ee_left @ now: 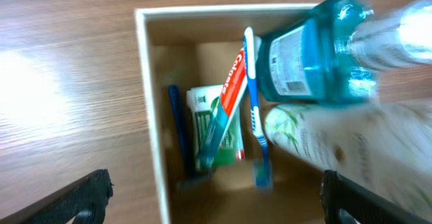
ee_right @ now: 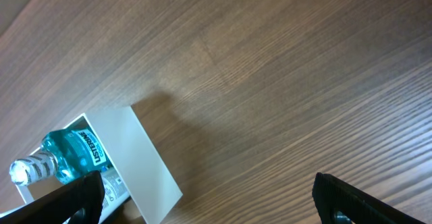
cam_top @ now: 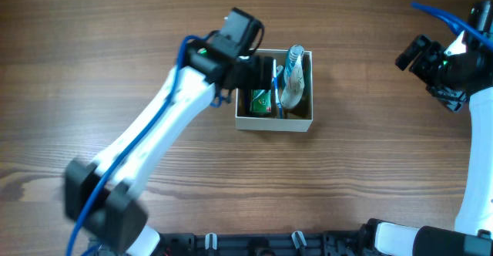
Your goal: Pack container
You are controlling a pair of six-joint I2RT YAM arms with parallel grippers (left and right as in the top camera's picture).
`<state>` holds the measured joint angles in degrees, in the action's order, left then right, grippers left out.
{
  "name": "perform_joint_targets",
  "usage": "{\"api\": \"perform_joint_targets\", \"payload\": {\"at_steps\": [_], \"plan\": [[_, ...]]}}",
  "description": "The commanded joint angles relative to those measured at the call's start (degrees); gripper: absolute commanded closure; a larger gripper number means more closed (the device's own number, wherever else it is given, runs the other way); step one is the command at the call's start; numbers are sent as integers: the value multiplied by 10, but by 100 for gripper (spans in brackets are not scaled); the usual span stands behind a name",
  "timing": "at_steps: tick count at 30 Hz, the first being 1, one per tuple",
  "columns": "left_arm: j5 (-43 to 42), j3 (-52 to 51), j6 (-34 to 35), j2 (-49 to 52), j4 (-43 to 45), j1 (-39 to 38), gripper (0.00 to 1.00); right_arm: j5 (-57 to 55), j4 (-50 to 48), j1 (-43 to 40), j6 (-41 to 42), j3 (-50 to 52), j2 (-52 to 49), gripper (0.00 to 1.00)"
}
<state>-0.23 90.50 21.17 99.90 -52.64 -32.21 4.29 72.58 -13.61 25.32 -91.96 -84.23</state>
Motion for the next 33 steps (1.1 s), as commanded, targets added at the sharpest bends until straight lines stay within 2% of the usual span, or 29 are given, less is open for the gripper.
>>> {"api": "perform_joint_targets", "payload": {"at_steps": [1,3,6,10,12,13,14,15,17,19,22,25,28,33], "plan": [[18,3,1,-123,-75,2,0,3,-1,-1,3,-3,-4,0],[60,3,-19,-172,-103,2,0,3,-1,-1,3,-3,-4,0],[129,3,-96,-228,-68,2,0,3,-1,-1,3,-3,-4,0],[189,2,-107,-292,-56,13,0,3,-1,-1,3,-3,-4,0],[159,-14,-122,-324,-50,72,0,3,-1,-1,3,-3,-4,0],[112,-28,-122,-341,-47,116,0,3,-1,-1,3,-3,-4,0],[26,-68,-122,-380,-34,190,0,3,-1,-1,3,-3,-4,0],[-9,-98,-122,-407,-20,222,0,3,-1,-1,3,-3,-4,0],[-26,-193,-138,-483,34,266,0,3,-1,-1,3,-3,-4,0],[-25,-303,-165,-567,94,270,0,3,-1,-1,3,-3,-4,0],[-23,-496,-165,-706,166,270,0,3,-1,-1,3,-3,-4,0],[-24,-648,-153,-823,191,270,0,3,-1,-1,3,-3,-4,0],[-23,-750,-130,-919,193,274,0,3,-1,-1,3,-3,-4,0],[-23,-808,-130,-984,192,274,0,3,-1,-1,3,-3,-4,0]]}}
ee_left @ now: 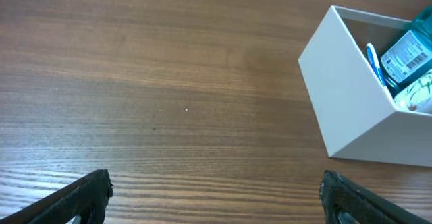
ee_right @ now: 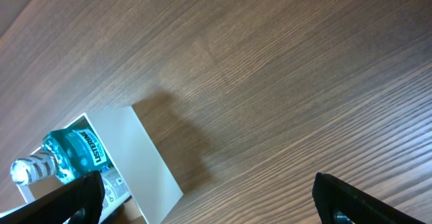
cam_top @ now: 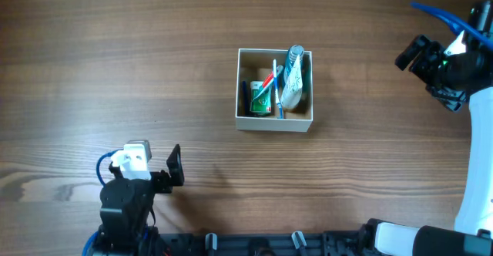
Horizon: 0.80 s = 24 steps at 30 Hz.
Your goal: Pack container
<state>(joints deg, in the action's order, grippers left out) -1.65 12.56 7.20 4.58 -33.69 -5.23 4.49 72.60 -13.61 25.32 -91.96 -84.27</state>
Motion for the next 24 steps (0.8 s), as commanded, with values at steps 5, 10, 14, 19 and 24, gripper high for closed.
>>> {"api": "perform_joint_targets", "payload": {"at_steps": [5,10,14,19,24], "plan": [[-9,-38,9,-43,1,6,0,1,-1,-1,3,-3,-4,0],[-9,-38,9,-42,1,6,0,1,-1,-1,3,-3,-4,0],[-9,-38,9,-42,1,6,0,1,-1,-1,3,-3,-4,0],[-9,-38,9,-42,1,6,0,1,-1,-1,3,-3,-4,0],[-9,-38,9,-42,1,6,0,-23,-15,-1,3,-3,-4,0]]}}
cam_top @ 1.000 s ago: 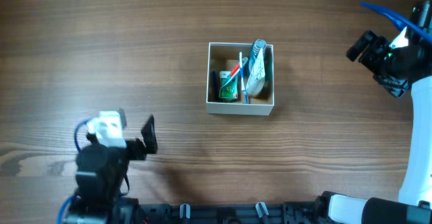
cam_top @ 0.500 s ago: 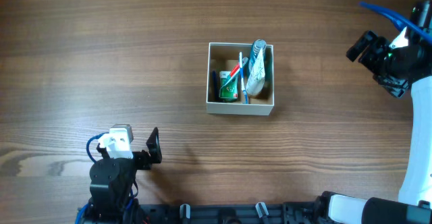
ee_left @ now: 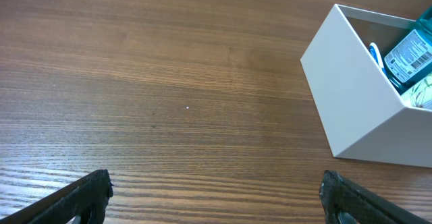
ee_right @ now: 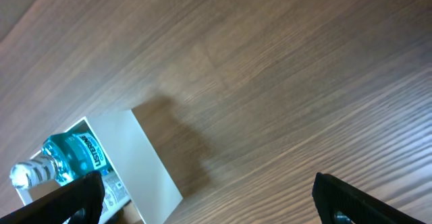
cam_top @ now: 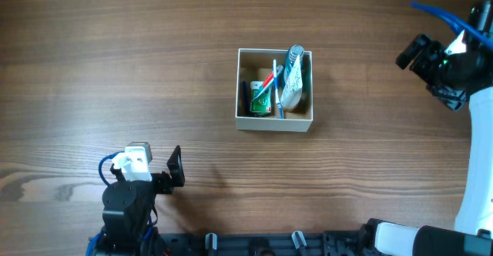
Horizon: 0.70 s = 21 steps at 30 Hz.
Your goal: Pack container
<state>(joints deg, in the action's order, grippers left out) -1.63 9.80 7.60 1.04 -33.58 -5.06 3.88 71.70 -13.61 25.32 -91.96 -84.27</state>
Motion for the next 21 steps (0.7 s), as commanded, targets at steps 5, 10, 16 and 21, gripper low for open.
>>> {"api": "perform_joint_targets", "payload": {"at_steps": [5,10,16,21], "plan": [[-9,-10,5,-7,0,4,0,-69,-5,-1,2,-3,31,0],[-9,-10,5,-7,0,4,0,-77,-84,-1,2,76,205,0],[-9,-10,5,-7,0,4,0,10,-359,-1,-43,435,502,0],[-9,-10,5,-7,0,4,0,74,-443,-1,-23,663,673,0]]}}
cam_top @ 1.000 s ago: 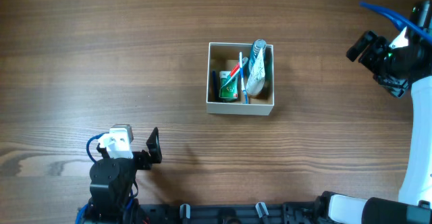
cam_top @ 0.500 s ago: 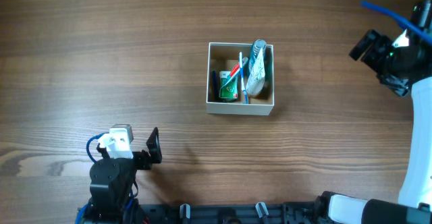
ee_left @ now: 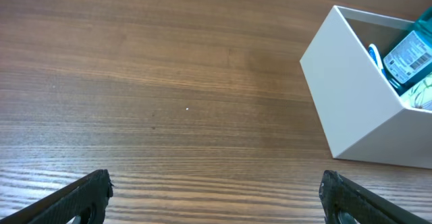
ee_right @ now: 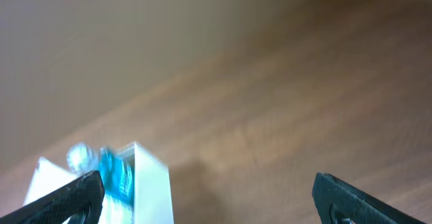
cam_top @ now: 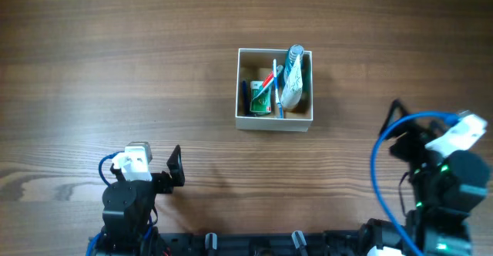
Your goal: Pack container
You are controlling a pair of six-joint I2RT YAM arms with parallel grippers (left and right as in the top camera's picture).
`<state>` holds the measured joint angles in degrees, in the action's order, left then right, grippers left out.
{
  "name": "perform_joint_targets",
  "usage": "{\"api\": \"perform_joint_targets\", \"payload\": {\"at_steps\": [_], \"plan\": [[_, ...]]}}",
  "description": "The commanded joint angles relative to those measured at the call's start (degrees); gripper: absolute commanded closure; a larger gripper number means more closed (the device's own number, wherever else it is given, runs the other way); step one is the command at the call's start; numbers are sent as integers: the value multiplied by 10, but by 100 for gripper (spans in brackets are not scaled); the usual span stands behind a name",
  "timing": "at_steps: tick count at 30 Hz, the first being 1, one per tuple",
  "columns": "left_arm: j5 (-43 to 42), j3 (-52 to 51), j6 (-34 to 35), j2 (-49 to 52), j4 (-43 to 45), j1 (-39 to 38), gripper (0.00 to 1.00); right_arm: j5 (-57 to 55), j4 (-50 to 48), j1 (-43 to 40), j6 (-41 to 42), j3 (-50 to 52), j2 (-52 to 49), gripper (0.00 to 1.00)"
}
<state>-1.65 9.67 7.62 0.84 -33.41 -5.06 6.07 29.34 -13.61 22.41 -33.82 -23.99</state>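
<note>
The white box (cam_top: 245,121) stands at the table's middle. It holds a blue mouthwash bottle (cam_top: 295,55), a pale tube (cam_top: 290,90), a blue toothbrush (cam_top: 276,86), a red toothpaste (cam_top: 266,81) and a green pack (cam_top: 259,102). My left gripper (ee_left: 216,202) is open and empty, low at the front left, with the box (ee_left: 351,109) off to its right. My right gripper (ee_right: 210,202) is open and empty at the front right. Its view is blurred, with the box (ee_right: 150,183) at its lower left.
The left arm (cam_top: 131,194) is folded at the front left edge, the right arm (cam_top: 447,183) at the front right edge with a blue cable loop (cam_top: 385,148). Bare wooden tabletop (cam_top: 115,71) lies around the box.
The right arm has moved from the far right edge, level with the box, to the front right corner. Its wrist view is now blurred and lower. The left arm and the box have not moved.
First my left gripper was open right over the filled box, the right arm at the far right edge. Then the left arm was folded at the front left and stayed there. Now the right arm is at the front right as well.
</note>
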Motion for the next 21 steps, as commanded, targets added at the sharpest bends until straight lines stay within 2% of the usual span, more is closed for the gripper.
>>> {"api": "perform_joint_targets", "payload": {"at_steps": [1,3,8,11,21], "plan": [[-9,-9,5,-5,-2,4,0,52,-22,-1,19,106,93,0],[-9,-9,5,-5,-2,4,0,52,-22,-1,20,151,138,0],[-9,-9,5,-5,-2,4,0,55,-39,-1,22,226,169,0],[-9,-9,5,-5,-2,4,0,55,-67,-1,71,262,168,0],[-9,-9,5,-5,-2,4,0,56,-77,-1,78,264,168,0]]}}
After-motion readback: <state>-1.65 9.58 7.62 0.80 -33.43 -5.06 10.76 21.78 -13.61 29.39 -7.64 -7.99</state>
